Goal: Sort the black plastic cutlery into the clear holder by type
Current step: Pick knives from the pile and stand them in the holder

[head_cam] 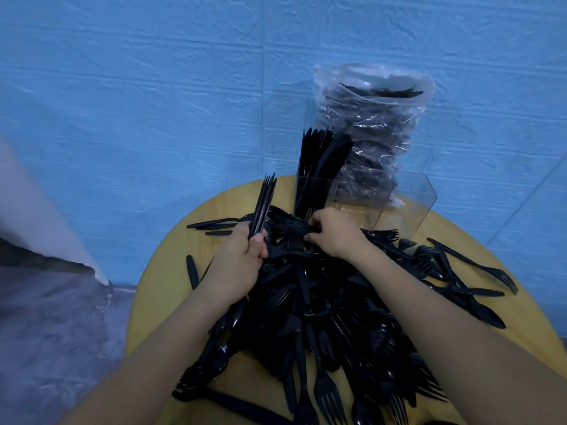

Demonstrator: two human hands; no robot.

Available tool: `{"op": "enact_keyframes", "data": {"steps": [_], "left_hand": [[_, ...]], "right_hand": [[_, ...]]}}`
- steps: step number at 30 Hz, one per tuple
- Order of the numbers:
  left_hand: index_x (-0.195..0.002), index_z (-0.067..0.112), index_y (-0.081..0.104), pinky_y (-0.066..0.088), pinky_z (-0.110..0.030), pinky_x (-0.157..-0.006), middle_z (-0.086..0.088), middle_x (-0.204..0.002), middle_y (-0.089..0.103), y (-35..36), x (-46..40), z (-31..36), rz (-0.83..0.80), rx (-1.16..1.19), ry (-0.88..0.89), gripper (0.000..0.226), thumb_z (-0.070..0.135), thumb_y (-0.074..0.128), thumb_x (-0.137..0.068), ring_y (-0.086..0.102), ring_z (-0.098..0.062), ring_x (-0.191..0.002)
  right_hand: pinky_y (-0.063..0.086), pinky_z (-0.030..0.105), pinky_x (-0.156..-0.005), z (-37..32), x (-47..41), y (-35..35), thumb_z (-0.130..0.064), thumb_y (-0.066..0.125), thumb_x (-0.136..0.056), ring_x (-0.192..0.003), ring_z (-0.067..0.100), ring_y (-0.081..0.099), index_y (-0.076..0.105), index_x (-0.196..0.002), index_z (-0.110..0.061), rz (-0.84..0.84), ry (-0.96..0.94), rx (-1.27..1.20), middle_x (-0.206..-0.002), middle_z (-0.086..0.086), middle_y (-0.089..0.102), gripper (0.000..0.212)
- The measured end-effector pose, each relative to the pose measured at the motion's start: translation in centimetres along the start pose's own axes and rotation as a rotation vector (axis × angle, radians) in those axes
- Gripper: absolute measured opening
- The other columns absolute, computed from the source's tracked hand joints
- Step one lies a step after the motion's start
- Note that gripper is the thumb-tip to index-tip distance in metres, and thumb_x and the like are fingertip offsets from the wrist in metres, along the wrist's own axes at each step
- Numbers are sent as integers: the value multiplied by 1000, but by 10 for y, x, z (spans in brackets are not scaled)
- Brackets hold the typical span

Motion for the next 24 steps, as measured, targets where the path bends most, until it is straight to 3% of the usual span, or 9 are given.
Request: {"op": "enact_keyframes", "data": {"steps": [5, 8, 12, 16, 19, 24], "left_hand": [[-89, 23, 46, 32, -23, -54, 2, -72, 47, 5, -2, 1, -18, -4, -3, 21, 16, 31, -102, 38, -10, -59], [-91, 18, 47, 32, -23, -54, 2, -72, 47, 6, -3, 3, -15, 10, -6, 20, 16, 31, -102, 39, -10, -59], [-101, 7, 49, 34, -24, -56, 4, -73, 48, 9, -3, 6, -10, 7, -8, 20, 17, 32, -102, 41, -9, -59], [-94, 19, 48, 36, -27, -58, 5, -72, 48, 15, -1, 22, -12, 10, 36, 18, 18, 32, -102, 40, -10, -59], [-91, 23, 47, 36, -29, -58, 4, -72, 47, 21, 2, 38, -12, 38, 79, 19, 18, 32, -102, 39, -10, -58], [-95, 22, 47, 37, -26, -61, 5, -73, 47, 28, 8, 62, -14, 81, 121, 18, 18, 32, -102, 40, -8, -60]], "right_hand": [[45, 36, -70, 14, 4, -11, -17, 60, -89, -87, 33, 60, 62, -86, 4, 40, 46, -80, -85, 16, 64, 21], [37, 29, -63, 28, 9, -25, -18, 62, -90, -72, 23, 53, 61, -74, -3, 94, 104, -272, -70, 5, 55, 23], [46, 33, -69, 38, 15, -47, -20, 66, -88, -68, 18, 54, 67, -80, -5, 209, 98, -588, -71, 5, 60, 17], [45, 31, -74, 40, 27, -73, -17, 66, -88, -69, 14, 54, 67, -76, -8, 336, 46, -824, -72, 10, 64, 15], [52, 30, -83, 42, 39, -92, -14, 66, -88, -78, 13, 63, 68, -74, -23, 410, 25, -996, -77, -2, 69, 17], [47, 25, -68, 56, 61, -120, -22, 70, -84, -70, 13, 59, 68, -69, -24, 515, 37, -999, -74, 2, 68, 16]]}}
Point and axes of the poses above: each hand's wrist, its own x-axis away from the middle knuckle, its own y-axis out of the palm, z = x × y, the point moved 10 cm from there along -x, towards the middle knuckle
